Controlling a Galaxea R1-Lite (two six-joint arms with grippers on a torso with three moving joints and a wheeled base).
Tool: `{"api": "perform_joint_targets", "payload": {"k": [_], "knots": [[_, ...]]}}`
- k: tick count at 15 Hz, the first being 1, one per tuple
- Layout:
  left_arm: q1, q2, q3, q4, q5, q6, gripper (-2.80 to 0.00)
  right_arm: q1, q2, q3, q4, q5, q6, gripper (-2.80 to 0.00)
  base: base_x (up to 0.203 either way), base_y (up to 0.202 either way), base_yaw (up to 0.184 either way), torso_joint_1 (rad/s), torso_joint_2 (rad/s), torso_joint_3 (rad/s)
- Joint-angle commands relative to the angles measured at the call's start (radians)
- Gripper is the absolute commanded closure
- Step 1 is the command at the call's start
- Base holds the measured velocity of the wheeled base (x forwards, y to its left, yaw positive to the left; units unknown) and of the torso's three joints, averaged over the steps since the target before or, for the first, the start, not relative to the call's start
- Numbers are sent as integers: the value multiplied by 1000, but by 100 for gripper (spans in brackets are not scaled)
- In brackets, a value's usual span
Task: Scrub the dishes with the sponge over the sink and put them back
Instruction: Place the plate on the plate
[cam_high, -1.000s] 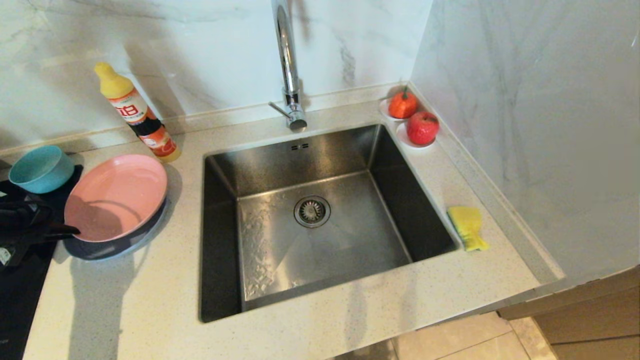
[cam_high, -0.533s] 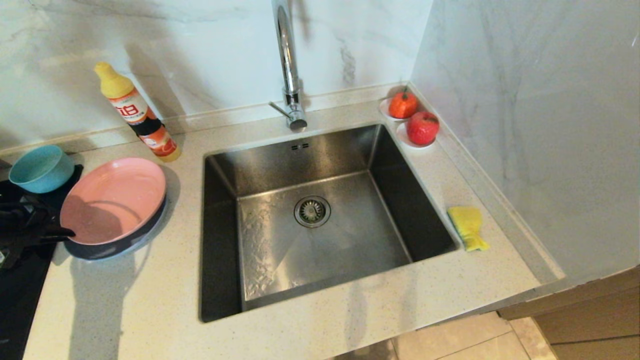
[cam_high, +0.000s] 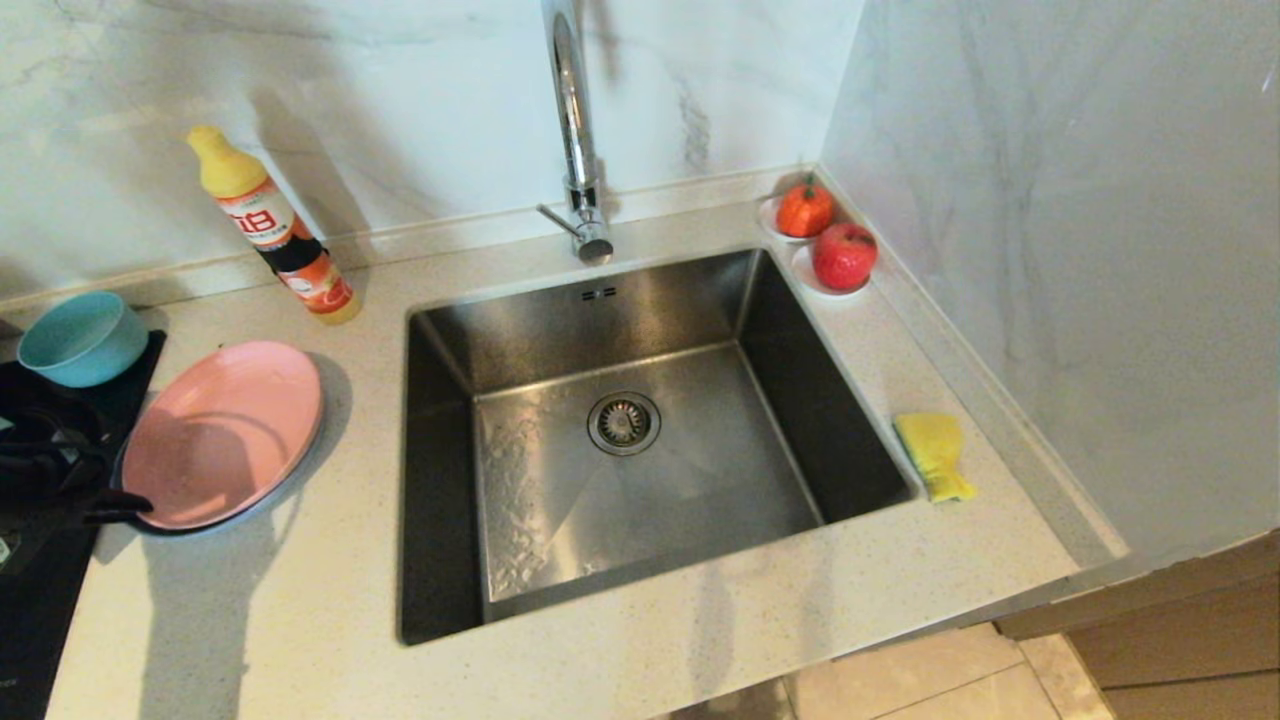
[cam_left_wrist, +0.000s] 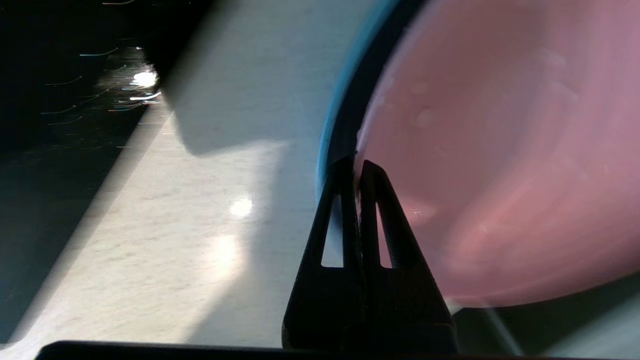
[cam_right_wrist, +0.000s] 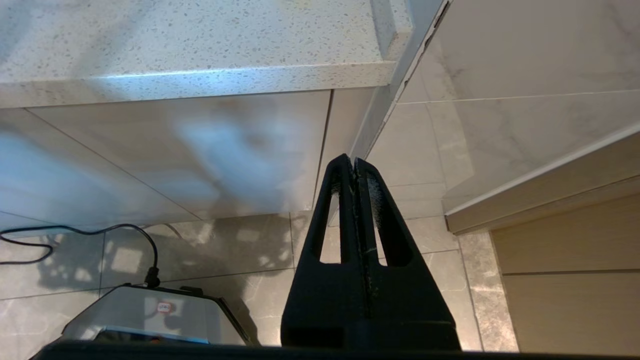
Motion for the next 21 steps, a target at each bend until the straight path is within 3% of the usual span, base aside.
{"api": "perform_joint_targets", "payload": {"k": [1, 14, 21], "knots": [[9, 9, -11, 5, 1, -3, 0, 0, 1, 0, 1, 1, -1, 0, 0, 0, 0, 0, 0, 0], [16, -15, -64, 31, 20, -8, 0, 0, 1, 0, 1, 1, -1, 0, 0, 0, 0, 0, 0, 0], [16, -4, -40, 78, 31, 27, 0, 0, 1, 0, 1, 1, -1, 0, 0, 0, 0, 0, 0, 0]]}}
